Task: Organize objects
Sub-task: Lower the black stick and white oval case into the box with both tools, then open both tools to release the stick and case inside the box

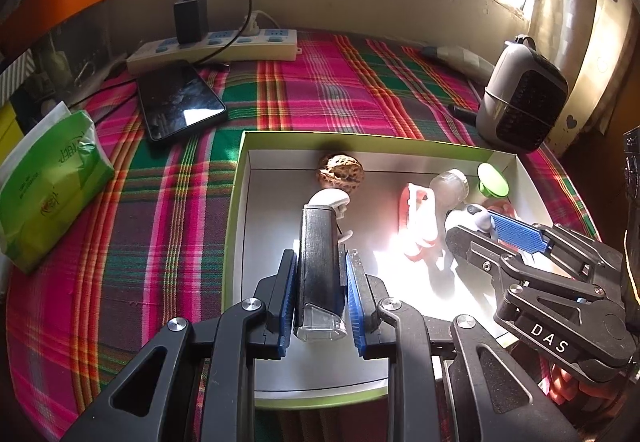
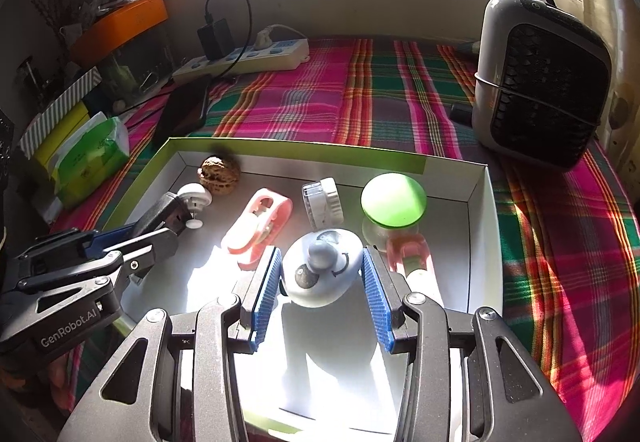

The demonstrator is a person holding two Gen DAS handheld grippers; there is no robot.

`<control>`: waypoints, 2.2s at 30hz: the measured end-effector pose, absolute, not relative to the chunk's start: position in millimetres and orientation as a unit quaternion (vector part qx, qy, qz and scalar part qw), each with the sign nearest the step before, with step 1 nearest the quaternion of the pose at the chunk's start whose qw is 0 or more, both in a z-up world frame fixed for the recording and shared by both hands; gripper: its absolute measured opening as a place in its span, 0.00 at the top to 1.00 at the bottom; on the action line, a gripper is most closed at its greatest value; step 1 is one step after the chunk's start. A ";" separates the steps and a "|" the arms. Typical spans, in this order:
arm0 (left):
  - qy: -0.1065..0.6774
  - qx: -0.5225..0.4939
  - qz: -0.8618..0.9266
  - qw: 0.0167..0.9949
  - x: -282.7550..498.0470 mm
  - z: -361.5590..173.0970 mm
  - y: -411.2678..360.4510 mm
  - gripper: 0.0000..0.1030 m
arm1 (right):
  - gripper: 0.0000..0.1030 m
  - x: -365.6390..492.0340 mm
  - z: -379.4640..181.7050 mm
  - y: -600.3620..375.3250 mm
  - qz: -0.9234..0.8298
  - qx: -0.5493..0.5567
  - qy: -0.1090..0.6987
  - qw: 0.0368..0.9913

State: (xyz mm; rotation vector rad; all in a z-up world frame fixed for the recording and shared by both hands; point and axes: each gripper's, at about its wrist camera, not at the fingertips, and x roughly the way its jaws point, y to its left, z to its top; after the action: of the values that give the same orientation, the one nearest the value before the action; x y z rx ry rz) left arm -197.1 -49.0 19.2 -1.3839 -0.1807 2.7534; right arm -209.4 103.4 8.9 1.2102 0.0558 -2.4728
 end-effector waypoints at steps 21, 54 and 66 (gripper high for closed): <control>-0.047 -0.447 0.893 0.023 -198.7 18.9 -46.5 0.79 | 0.58 -217.7 5.9 96.1 -0.883 0.426 0.040 0.192; -0.048 -0.441 0.896 0.027 -182.1 29.6 -44.3 0.73 | 0.54 -203.3 16.1 99.9 -0.886 0.420 0.031 0.192; -0.055 -0.430 0.901 0.035 -160.7 38.0 -44.8 0.73 | 0.54 -180.2 27.8 108.8 -0.895 0.405 0.012 0.187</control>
State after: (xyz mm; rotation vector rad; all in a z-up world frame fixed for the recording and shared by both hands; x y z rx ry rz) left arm -160.7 -44.8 38.0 -1.3200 -0.1680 2.7675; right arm -180.2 108.8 27.8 1.1406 0.0340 -2.5196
